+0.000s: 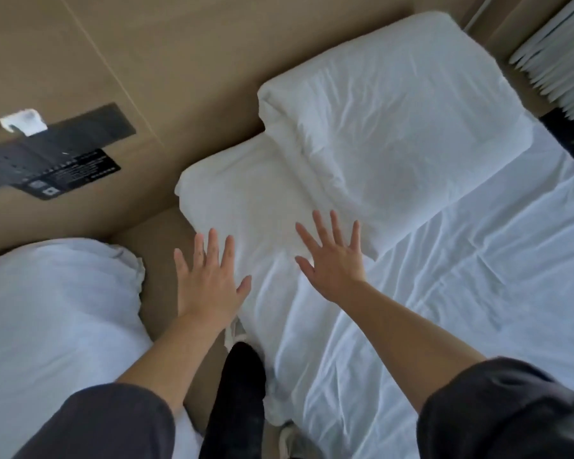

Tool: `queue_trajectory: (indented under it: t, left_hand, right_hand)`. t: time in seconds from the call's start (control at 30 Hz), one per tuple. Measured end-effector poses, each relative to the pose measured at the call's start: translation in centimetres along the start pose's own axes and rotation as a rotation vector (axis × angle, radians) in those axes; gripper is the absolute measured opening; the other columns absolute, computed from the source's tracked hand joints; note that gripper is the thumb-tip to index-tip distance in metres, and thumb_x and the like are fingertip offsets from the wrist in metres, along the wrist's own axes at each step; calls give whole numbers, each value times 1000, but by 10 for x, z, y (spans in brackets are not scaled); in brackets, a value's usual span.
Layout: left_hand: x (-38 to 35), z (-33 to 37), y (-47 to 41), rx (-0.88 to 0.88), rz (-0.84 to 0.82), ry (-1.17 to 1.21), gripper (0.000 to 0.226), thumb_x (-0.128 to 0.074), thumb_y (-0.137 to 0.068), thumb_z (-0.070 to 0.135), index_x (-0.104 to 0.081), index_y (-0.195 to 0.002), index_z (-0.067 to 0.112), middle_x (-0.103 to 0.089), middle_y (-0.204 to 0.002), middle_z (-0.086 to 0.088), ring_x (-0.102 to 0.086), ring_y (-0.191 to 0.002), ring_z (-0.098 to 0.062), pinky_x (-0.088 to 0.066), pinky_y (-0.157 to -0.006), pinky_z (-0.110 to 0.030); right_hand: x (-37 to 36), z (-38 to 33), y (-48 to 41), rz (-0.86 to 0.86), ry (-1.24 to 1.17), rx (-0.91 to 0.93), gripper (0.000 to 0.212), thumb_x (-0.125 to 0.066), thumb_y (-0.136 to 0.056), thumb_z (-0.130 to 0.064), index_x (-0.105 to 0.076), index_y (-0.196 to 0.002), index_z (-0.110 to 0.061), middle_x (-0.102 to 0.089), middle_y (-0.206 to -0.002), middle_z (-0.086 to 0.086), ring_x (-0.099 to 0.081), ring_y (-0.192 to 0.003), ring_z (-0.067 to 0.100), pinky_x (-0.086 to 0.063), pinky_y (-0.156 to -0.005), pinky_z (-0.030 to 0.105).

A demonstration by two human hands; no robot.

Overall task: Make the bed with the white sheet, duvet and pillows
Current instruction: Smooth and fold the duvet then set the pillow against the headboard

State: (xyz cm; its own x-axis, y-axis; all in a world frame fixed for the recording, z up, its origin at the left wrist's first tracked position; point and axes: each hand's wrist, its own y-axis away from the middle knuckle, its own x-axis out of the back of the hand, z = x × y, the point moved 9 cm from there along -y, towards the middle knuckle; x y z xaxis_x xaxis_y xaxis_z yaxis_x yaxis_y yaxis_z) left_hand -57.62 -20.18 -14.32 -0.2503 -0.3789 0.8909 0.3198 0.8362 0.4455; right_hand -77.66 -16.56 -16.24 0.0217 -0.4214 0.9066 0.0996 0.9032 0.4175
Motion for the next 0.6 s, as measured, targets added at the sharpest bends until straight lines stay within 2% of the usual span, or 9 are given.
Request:
queue_trajectory:
  t: [0.23, 0.43, 0.53, 0.57, 0.6]
  left_hand:
    - [-63, -76, 157, 242, -90, 151, 77, -12, -94, 63, 14, -153, 21, 17, -161, -10, 14, -148, -32, -4, -118, -57]
    - [-144, -161, 280, 436, -139, 240, 77, -27, -95, 59, -2, -156, 20, 3, -162, -10, 3, -149, -33, -10, -115, -59]
    - [-191, -206, 342, 560, -213, 291, 77, -28, -95, 59, 1, -155, 20, 5, -162, -11, 4, -149, -33, -8, -116, -57]
    - [-204, -220, 361, 592, -209, 317, 78, -31, -95, 58, -2, -155, 18, 3, -162, -13, 2, -149, -34, -9, -116, -56]
    - [-211, -231, 376, 595, -172, 337, 80, -40, -93, 56, -12, -155, 14, -6, -161, -17, -6, -148, -36, -13, -116, -56]
  right_hand:
    - [10, -123, 107, -38, -1, 192, 63, -12, -100, -58, 14, -153, -35, 21, -162, 4, 16, -148, 35, 4, -117, 63]
    - [-29, -271, 163, -159, 88, 445, 62, -12, -101, -55, 18, -152, -36, 18, -162, 5, 13, -149, 34, 0, -118, 60]
    - [-51, -346, 193, -218, 105, 558, 61, -15, -103, -51, 14, -153, -34, 14, -163, 4, 11, -150, 33, -1, -119, 59]
    - [-59, -370, 203, -232, 113, 582, 61, -15, -103, -51, 14, -153, -34, 14, -163, 4, 11, -150, 33, -2, -119, 59]
    - [-66, -393, 213, -242, 119, 603, 61, -15, -103, -51, 15, -153, -34, 13, -163, 4, 10, -150, 33, -3, -119, 58]
